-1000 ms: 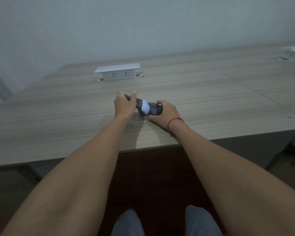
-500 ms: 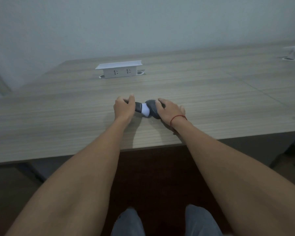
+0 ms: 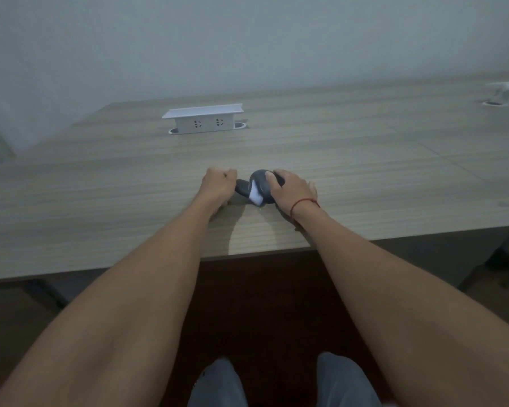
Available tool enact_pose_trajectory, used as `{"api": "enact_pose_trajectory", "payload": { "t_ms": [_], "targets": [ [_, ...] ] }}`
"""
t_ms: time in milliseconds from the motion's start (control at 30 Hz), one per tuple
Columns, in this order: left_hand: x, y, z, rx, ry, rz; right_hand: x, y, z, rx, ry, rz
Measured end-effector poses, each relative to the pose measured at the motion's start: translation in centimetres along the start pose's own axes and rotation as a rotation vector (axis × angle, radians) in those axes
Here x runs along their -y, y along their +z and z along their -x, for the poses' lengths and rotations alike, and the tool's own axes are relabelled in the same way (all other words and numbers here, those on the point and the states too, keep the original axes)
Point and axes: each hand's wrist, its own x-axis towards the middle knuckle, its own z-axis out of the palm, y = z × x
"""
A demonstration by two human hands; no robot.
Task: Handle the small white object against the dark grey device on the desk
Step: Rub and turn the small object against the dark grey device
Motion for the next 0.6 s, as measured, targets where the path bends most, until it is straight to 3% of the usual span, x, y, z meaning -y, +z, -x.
{"api": "enact_pose_trajectory", "payload": {
  "t_ms": [100, 167, 333, 500, 600],
  "targets": [
    [-0.6, -1.3, 0.6, 0.247, -0.070, -0.047, 0.1, 0.1, -0.1, -0.006, -0.005, 0.012],
    [-0.6, -1.4, 0.7, 0.292, -0.075, -0.053, 0.0, 0.1, -0.2, -0.001, 0.003, 0.012],
    [0.0, -0.1, 0.3, -0.039, -0.086, 0.202, -0.1, 0.1, 0.0, 0.001, -0.002, 0.008],
    [0.0, -0.4, 0.5, 0.117, -0.102, 0.142, -0.1, 0.2, -0.1, -0.003, 0.001, 0.009],
    [0.0, -0.4, 0.4, -0.078, -0.058, 0.091, -0.1, 0.2, 0.0, -0.006, -0.004, 0.005]
  ]
}}
